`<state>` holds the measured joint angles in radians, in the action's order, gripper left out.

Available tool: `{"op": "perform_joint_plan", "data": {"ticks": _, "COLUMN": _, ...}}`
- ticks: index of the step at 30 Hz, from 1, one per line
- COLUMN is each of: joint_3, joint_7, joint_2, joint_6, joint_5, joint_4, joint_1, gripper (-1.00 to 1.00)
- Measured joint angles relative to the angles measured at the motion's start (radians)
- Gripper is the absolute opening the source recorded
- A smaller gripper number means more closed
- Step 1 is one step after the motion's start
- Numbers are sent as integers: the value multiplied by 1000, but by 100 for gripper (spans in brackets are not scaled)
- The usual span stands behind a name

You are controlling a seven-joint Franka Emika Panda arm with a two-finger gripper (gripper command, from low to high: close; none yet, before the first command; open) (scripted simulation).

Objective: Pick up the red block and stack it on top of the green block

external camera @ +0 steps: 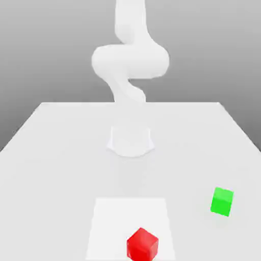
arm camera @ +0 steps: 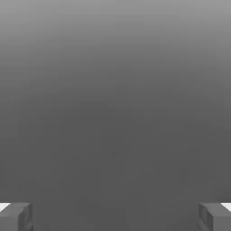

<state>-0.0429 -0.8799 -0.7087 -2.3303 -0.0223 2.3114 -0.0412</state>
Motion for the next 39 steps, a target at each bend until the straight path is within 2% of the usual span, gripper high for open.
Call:
{"op": "perform_joint_plan", "data": {"ticks": 13, "joint_3": -163, "joint_7": -436, "joint_2": 481, "joint_6": -157, "joint_5": -142, "joint_4": 59, "joint_1": -152, "gripper": 0}}
{"op": "perform_joint_plan", "data": {"ticks": 20, "joint_3": -175, "joint_7": -638, "joint_2": 730, "joint_6": -243, "joint_5": -175, "joint_4": 92, "joint_1": -161, "gripper": 0}}
{"op": "perform_joint_plan", "data": {"ticks": 26, "joint_3": -183, "joint_7": -743, "joint_2": 925, "joint_6": -329, "joint_5": -114, "joint_4": 121, "joint_1": -149, "gripper": 0}}
{"op": "perform_joint_plan", "data": {"ticks": 30, "joint_3": -141, "joint_7": -792, "joint_2": 1067, "joint_6": -437, "joint_5": -152, "joint_4": 105, "joint_1": -115, "gripper": 0}}
{"op": "perform_joint_plan", "data": {"ticks": 31, "joint_3": -126, "joint_7": -804, "joint_2": 1102, "joint_6": -465, "joint_5": -167, "joint_4": 100, "joint_1": -103, "gripper": -100}}
{"op": "perform_joint_plan", "data": {"ticks": 39, "joint_3": -131, "joint_7": -797, "joint_2": 1086, "joint_6": -454, "joint_5": -157, "joint_4": 103, "joint_1": -105, "gripper": -100}}
